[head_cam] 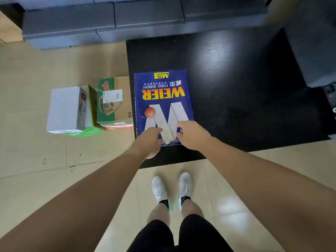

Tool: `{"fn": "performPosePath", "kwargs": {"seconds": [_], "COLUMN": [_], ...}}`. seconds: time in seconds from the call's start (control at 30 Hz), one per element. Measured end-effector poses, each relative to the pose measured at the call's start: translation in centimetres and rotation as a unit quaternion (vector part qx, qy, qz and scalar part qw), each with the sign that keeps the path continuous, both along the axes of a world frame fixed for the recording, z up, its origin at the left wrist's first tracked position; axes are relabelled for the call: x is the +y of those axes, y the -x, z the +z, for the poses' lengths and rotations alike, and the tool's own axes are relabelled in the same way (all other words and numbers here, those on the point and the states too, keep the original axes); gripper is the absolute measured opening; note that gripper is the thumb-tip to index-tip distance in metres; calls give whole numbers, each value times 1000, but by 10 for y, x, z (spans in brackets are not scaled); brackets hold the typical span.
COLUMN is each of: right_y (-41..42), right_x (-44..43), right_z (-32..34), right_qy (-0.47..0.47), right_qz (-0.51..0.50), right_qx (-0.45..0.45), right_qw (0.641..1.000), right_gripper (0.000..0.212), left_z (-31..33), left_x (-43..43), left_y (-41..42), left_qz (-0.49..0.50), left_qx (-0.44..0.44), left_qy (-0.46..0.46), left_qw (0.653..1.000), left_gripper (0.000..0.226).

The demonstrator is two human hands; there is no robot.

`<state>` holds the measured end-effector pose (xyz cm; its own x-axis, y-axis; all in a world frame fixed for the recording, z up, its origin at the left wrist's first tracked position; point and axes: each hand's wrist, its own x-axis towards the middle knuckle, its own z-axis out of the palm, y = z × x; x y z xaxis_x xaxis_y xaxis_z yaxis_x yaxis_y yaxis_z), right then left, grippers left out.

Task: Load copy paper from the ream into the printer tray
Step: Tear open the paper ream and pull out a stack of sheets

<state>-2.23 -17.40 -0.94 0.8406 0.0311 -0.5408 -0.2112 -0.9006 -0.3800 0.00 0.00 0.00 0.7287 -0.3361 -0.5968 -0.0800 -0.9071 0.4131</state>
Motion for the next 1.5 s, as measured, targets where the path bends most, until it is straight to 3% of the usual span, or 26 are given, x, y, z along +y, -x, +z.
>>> {"fn": "performPosePath", "kwargs": {"seconds": [0.13,0.53,0.77,0.9,1.1,1.27,1.43,1.5], "right_y": [-8,1,0,-3,-1,8,13,14], "right_x": [10,24,24,22,19,17,12,9], "right_z": [-16,-41,-39,-32,-36,-45,-50,-53], "right_qy": [-8,-4,-26,25,31,2,-73,-96], "right_qz": [-30,-66,-96,-5,33,25,-18,-26], "right_qx": [-59,-139,-109,-84,-79,-101,-137,-146], "right_qw": [998,988,989,996,996,995,988,984], "right_gripper": [11,7,9,22,29,25,6,7], "left_z": [-18,-42,-45,-43,-41,-45,-53,-54], "left_x": [1,-4,-8,-8,-13,-17,-13,-12], "left_y": [-6,1,3,3,3,1,0,-1], "left_qz": [9,35,61,61,73,63,84,88], "left_qx": [-70,-160,-161,-160,-174,-188,-164,-153], "left_qy": [3,2,0,5,30,41,79,90], "left_qw": [998,986,985,985,982,979,980,980], "left_gripper": [45,49,49,47,37,20,19,19]}}
